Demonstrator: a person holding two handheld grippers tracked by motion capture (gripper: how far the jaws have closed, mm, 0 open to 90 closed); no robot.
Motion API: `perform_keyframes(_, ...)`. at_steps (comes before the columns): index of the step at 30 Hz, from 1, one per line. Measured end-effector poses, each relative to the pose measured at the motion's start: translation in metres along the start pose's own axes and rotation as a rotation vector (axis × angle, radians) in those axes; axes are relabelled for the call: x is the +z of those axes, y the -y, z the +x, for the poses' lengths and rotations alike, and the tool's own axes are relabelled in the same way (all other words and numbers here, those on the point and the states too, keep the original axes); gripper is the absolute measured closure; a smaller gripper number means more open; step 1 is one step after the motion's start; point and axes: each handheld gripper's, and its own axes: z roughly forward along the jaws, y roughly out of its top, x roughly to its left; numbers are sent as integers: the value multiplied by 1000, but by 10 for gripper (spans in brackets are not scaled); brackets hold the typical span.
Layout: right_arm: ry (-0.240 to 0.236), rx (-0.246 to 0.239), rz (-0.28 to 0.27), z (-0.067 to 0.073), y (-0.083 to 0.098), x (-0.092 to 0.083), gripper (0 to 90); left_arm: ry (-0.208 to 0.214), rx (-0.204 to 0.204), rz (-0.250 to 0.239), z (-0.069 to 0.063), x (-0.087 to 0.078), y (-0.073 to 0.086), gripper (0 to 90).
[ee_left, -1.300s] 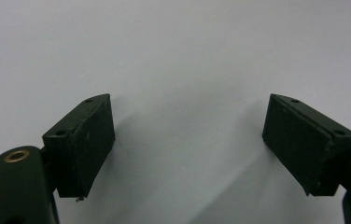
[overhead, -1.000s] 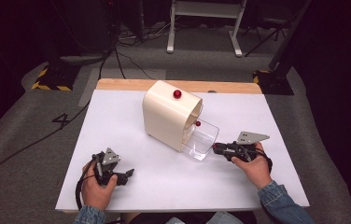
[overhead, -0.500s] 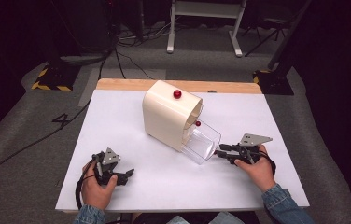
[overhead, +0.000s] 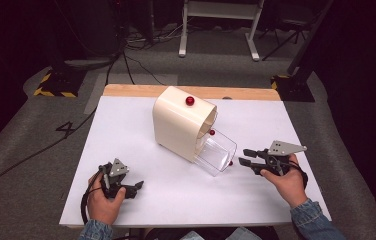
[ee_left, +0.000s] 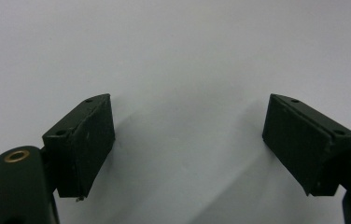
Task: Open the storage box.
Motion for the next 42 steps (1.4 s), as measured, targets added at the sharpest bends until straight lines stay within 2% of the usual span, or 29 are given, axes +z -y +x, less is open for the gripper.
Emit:
perform_keyframes(9,-28,-56,-58,6,-46,2,574,-4,1,-2,-1,0,0,171)
perform_keyframes(13,-34,-86,-72,6,-65,13,568,-4,3,-1,-1,0,0,172)
perform_keyframes(18,-50,-88,-89,3,-78,28,576,-10,7,-4,-1,0,1,174)
perform_keyframes(26,-71,-82,-91,-1,-81,55,586,-9,7,-3,-1,0,1,173)
perform_keyframes(32,-87,-95,-87,2,-78,71,613,-10,8,-2,-1,0,1,174)
perform_keyframes(37,-72,-128,-83,3,-78,76,687,-10,8,-2,-1,0,1,173)
perform_keyframes(39,-64,-133,-82,3,-79,76,690,-11,7,-4,-1,0,1,173)
perform_keyframes(42,-77,-131,-78,3,-79,76,740,-12,8,-5,-2,0,1,173)
